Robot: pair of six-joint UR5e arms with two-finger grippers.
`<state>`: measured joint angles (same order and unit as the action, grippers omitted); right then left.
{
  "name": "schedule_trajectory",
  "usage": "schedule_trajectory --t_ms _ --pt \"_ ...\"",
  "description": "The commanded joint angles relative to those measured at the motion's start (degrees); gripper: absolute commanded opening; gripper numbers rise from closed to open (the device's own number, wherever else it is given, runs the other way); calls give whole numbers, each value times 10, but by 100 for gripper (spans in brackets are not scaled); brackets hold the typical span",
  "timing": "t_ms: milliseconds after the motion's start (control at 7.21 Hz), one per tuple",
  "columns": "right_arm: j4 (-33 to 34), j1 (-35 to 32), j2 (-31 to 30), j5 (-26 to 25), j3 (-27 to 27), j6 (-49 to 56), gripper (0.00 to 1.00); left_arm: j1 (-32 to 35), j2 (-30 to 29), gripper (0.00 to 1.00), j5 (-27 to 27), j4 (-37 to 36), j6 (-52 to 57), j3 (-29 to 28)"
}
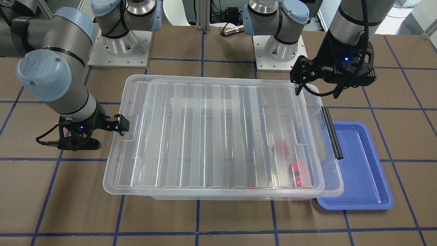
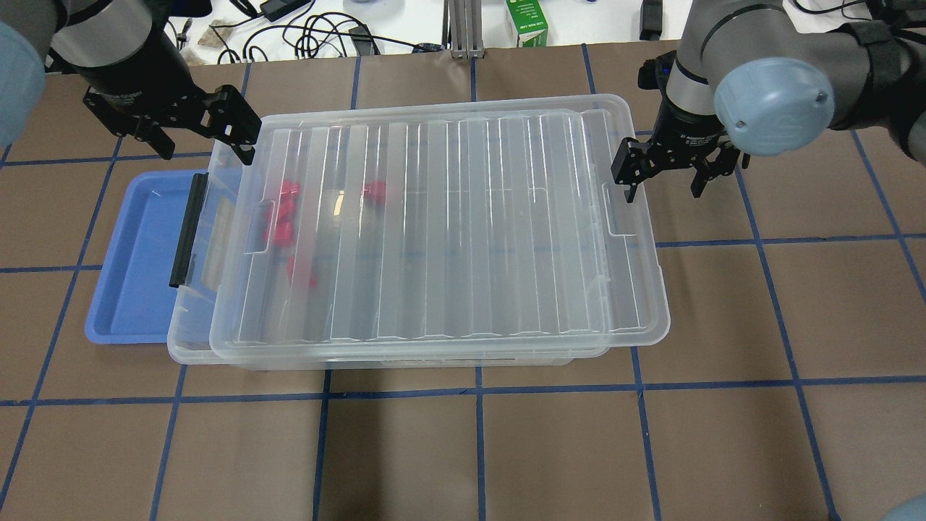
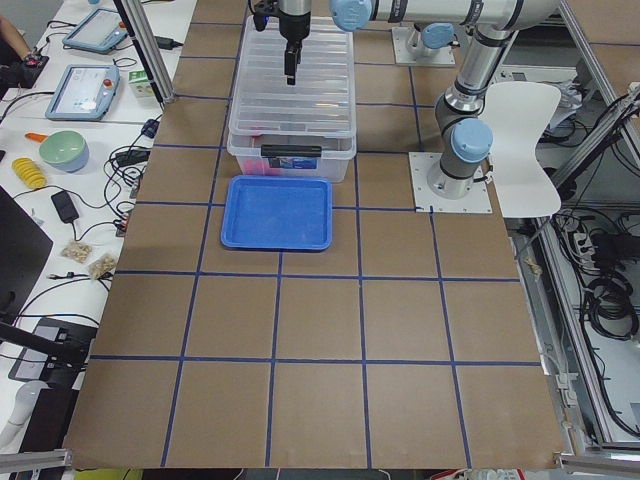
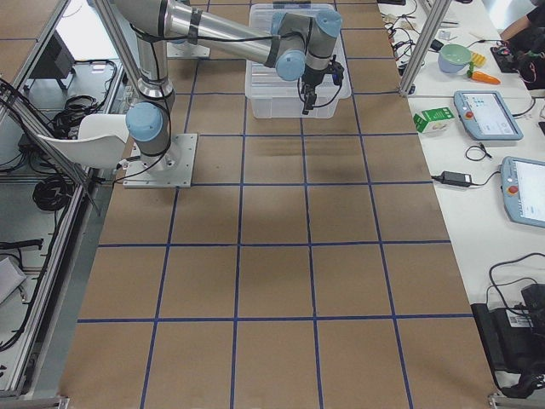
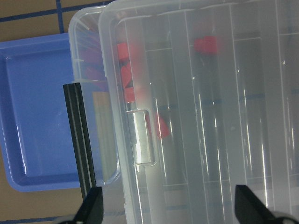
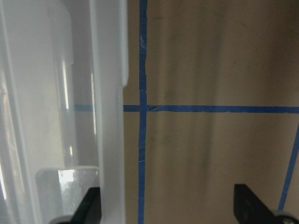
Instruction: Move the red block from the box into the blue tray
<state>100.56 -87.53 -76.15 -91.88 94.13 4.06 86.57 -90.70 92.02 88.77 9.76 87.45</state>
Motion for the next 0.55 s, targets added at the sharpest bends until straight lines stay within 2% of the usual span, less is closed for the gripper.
schedule_trajectory --t_ms 0,416 --pt "-6 26 0 -4 0 17 100 0 0 100 0 0 0 0" --pt "-9 60 -4 -12 0 44 100 0 0 100 0 0 0 1"
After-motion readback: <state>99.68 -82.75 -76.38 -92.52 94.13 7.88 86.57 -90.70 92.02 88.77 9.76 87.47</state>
